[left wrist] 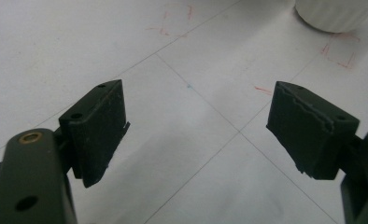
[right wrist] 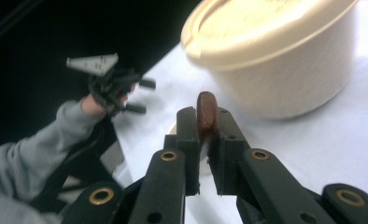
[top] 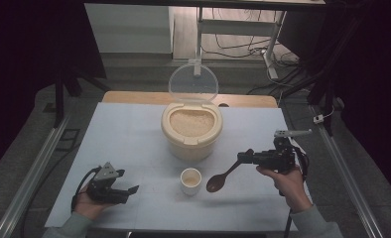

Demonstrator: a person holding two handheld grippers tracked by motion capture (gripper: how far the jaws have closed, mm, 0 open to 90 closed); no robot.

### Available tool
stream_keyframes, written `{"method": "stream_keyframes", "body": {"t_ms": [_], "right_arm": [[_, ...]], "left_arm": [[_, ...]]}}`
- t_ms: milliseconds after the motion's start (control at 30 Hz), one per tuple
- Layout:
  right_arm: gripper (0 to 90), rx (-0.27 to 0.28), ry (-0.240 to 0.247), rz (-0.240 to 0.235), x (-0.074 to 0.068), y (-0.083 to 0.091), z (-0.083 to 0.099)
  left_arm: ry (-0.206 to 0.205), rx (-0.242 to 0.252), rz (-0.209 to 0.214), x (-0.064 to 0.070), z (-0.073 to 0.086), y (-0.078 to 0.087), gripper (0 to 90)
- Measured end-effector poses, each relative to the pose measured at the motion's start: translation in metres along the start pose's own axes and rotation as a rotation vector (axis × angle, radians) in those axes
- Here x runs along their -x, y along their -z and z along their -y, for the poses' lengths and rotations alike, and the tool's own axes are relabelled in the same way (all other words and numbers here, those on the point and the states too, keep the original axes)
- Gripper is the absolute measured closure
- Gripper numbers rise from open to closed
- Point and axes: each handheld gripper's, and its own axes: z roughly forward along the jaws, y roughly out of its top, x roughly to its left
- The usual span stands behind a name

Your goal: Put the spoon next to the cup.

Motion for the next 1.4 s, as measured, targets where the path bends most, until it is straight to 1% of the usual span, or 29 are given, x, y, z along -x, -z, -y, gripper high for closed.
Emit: {"method": "stream_keyframes", "body": {"t_ms": [33,67,267,367,533,633,700,867,1000,1067,1233,1300,1400], "right_arm": [[82.9,-0.025,-0.004,-0.023,0.001,-0.003,0.0],[82.9,-0.04,-0.006,-0.031,0.001,-0.006,0.001],[82.9,-0.11,0.002,-0.027,0.004,-0.021,0.005],[83.0,-0.129,-0.004,-0.031,0.007,-0.028,0.008],[82.9,-0.17,-0.021,-0.034,0.011,-0.036,0.012],[82.9,-0.195,-0.022,-0.036,0.011,-0.04,0.015],[82.9,-0.221,-0.023,-0.032,0.011,-0.044,0.016],[82.8,-0.263,-0.022,-0.023,0.013,-0.053,0.018],[82.6,-0.263,-0.034,-0.026,0.016,-0.058,0.018],[81.6,-0.263,-0.037,-0.02,0.017,-0.06,0.017],[77.8,-0.238,-0.023,0.042,0.022,-0.065,0.017],[75.9,-0.237,-0.002,0.076,0.023,-0.067,0.017],[73.9,-0.227,0.02,0.103,0.027,-0.069,0.018]], "left_arm": [[-0.002,0.0,0.001,0.0,0.0,0.0,19.4],[-0.004,0.001,0.002,0.001,0.0,0.0,19.4],[-0.001,-0.001,0.002,0.0,0.0,0.0,19.4],[-0.001,-0.002,0.002,-0.001,0.0,0.0,19.4],[-0.001,-0.001,0.002,0.0,0.0,0.0,19.4],[-0.003,-0.003,0.003,0.0,0.0,0.0,19.4],[-0.005,-0.004,0.002,0.0,0.0,0.0,19.4],[-0.003,-0.003,0.002,0.0,0.0,0.0,19.4],[-0.004,-0.006,0.003,0.0,0.001,-0.001,19.4],[-0.004,-0.005,0.003,0.0,0.001,-0.001,19.4],[-0.004,-0.005,0.005,0.0,0.001,-0.001,19.4],[-0.008,-0.004,0.009,0.0,0.001,-0.001,19.4],[-0.01,-0.006,0.008,0.0,0.001,-0.001,19.3]]}}
